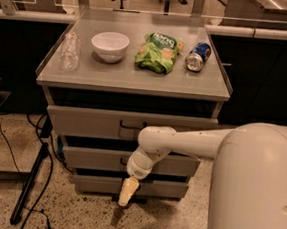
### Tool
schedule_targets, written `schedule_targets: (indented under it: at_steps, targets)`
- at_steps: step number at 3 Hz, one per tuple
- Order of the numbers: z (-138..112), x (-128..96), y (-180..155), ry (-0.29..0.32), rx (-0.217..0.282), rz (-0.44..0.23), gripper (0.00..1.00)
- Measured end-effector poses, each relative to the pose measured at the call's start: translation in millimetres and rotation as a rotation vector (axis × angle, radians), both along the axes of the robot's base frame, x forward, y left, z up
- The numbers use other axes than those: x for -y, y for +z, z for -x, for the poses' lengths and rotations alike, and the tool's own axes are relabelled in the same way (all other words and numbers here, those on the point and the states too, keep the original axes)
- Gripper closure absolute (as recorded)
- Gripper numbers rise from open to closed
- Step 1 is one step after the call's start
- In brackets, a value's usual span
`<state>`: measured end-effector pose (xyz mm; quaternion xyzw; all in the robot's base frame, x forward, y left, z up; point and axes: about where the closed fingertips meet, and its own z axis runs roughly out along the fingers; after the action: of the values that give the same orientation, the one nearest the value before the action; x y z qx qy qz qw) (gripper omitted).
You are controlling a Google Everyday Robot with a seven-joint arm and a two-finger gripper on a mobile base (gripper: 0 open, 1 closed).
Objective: Open middle drawer
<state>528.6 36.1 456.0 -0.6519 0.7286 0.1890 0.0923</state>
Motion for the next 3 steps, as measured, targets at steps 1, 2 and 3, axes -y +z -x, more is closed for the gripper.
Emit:
schedule_targets:
  at_steps: [1, 2, 3]
  targets:
    - [-16, 2, -5, -0.019, 0.016, -0.001, 0.0]
    - [-19, 0, -13, -0.018, 0.008, 0.002, 0.0]
    - [-21, -8, -39, -0.008, -0.03, 0.004, 0.0]
